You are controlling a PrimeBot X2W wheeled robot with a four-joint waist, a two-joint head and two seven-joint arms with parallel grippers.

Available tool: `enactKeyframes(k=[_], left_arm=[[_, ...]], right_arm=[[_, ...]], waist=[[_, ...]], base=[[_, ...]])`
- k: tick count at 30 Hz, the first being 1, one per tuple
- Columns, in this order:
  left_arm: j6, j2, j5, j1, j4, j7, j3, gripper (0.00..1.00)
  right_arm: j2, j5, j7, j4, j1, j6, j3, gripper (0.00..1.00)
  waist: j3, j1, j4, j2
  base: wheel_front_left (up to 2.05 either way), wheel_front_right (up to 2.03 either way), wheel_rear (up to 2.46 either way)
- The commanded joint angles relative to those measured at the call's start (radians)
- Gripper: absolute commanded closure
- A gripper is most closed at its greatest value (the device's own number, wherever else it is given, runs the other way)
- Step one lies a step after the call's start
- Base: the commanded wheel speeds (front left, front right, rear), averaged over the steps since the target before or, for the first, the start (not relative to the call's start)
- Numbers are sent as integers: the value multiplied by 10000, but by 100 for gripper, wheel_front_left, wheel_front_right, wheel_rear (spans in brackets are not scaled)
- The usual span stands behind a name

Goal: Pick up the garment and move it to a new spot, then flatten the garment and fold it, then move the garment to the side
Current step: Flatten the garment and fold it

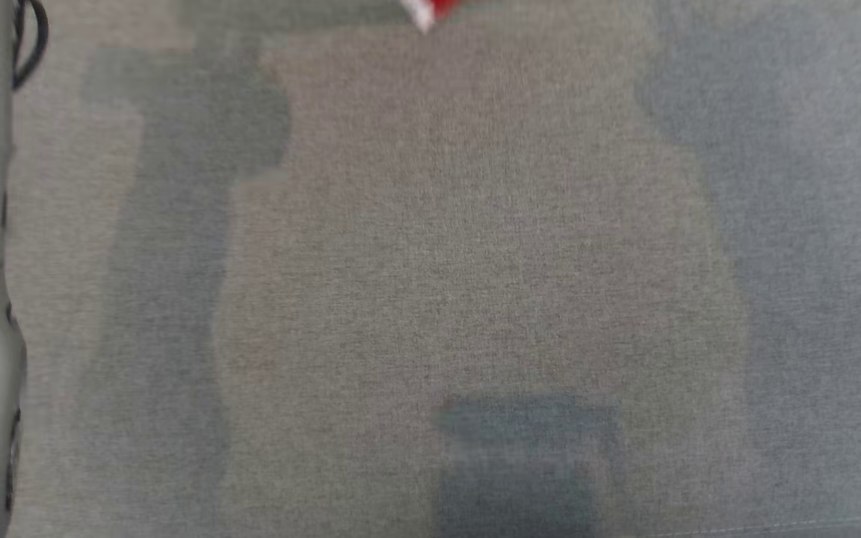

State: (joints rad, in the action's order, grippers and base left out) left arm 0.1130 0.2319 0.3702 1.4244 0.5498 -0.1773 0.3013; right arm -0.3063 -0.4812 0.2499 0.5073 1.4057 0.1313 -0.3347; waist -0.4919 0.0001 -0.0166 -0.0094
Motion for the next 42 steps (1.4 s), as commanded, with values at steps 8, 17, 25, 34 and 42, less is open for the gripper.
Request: enactKeyframes(k=[8, 17, 25, 34, 42], left_arm=[[129, -300, 315, -80, 840, -873, -104, 100], [176, -865, 1328, -4510, 190, -881, -833, 100], [179, -1470, 1680, -8084, -629, -869, -717, 100], [180, -1692, 2008, -10962, -991, -870, -531, 100], [179, -1509, 2215, -13057, -1104, -871, -528, 100]], right_arm=[[94, 241, 148, -277, -172, -9, 373, 100], [-207, -655, 156, -916, -3910, -10, -965, 100], [-216, -1524, 158, -1225, -7178, -9, -1134, 100], [36, -2044, 158, -1329, -9995, -9, -1203, 100], [-77, -2253, 157, -1438, -12311, -9, -1261, 100]], waist=[[-1369, -1, 437, 94], [-978, -1, 423, 94], [450, -1, 328, 94], [2655, -1, 264, 94], [4517, -1, 307, 94]], base=[[0, 0, 0], [0, 0, 0], [0, 0, 0], [0, 0, 0], [0, 0, 0]])
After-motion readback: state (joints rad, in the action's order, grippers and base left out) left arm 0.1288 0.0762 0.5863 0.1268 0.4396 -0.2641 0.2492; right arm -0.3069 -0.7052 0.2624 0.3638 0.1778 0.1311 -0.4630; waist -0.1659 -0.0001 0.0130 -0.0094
